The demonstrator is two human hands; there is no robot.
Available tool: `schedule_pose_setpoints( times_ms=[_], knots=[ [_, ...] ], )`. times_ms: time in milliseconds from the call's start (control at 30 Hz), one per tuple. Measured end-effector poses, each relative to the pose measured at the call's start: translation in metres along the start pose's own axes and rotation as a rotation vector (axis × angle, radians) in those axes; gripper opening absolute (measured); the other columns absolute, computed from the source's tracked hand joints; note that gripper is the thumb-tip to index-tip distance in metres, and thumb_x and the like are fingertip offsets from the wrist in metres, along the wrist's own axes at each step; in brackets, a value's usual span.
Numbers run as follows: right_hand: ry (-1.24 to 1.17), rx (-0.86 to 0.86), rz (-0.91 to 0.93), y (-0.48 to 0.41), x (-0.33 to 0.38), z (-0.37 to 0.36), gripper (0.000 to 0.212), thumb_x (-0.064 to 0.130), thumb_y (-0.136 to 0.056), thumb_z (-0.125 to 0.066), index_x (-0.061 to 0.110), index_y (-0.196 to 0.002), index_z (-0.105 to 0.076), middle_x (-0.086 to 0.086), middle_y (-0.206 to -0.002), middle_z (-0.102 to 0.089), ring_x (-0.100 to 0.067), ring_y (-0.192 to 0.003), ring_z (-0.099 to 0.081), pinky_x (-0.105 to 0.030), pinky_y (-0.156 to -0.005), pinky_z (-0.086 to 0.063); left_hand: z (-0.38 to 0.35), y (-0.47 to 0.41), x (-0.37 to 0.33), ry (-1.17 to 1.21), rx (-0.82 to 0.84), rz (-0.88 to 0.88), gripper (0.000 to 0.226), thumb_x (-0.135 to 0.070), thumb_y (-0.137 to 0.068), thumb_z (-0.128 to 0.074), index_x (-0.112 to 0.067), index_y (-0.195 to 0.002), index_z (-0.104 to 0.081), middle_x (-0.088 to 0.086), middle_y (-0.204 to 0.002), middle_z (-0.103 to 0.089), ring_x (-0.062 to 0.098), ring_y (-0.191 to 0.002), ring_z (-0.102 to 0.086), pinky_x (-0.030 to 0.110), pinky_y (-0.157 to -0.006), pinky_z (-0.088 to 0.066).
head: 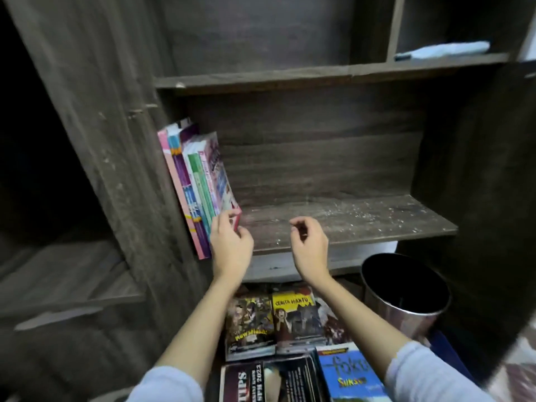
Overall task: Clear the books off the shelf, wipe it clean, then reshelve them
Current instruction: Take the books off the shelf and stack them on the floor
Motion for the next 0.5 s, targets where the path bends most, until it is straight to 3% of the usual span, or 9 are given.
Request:
schedule_pose_setpoints(
  times_ms=[267, 400, 500],
  knots=[
    [-0.022, 0.152, 0.243, -0.051, 0.087, -0.067, 0.019, 0.003, -0.089, -0.052, 0.006, -0.105, -0.062, -0.004, -0.103, -0.060, -0.011, -0.092, -0.052, -0.021, -0.083, -0.039, 0.053, -0.066, -0.008, -0.114, -0.075, -0.079, 0.047, 0.010, -0.081, -0.047, -0.009, -0.124, -0.051, 0.009, -0.132, -0.042, 0.023, -0.115, -0.047, 0.016, -0.088, -0.029],
    [0.095, 0.350, 0.341, -0.085, 0.125, -0.110, 0.039, 0.009, -0.090, -0.049, 0.014, -0.129, -0.053, -0.008, -0.128, -0.056, -0.021, -0.117, -0.052, -0.034, -0.100, -0.041, 0.058, -0.096, -0.016, -0.280, -0.071, -0.202, 0.060, 0.008, -0.082, -0.050, -0.011, -0.138, -0.040, 0.005, -0.140, -0.034, 0.026, -0.123, -0.042, 0.036, -0.102, -0.038],
    [0.151, 0.478, 0.396, -0.102, 0.148, -0.136, 0.050, 0.008, -0.091, -0.047, 0.016, -0.140, -0.043, -0.009, -0.142, -0.047, -0.023, -0.130, -0.042, -0.033, -0.108, -0.033, 0.051, -0.114, -0.012, -0.405, -0.029, -0.188, 0.067, -0.004, -0.087, -0.056, -0.014, -0.146, -0.026, 0.002, -0.147, -0.024, 0.027, -0.126, -0.037, 0.039, -0.102, -0.038]
  ],
)
Point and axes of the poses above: each hand's wrist, its own y-axis away from the middle knuckle, its own z-axis out of the back of the hand, x = y × z, the point moved 9 cm from there along -y, towards the middle knuckle
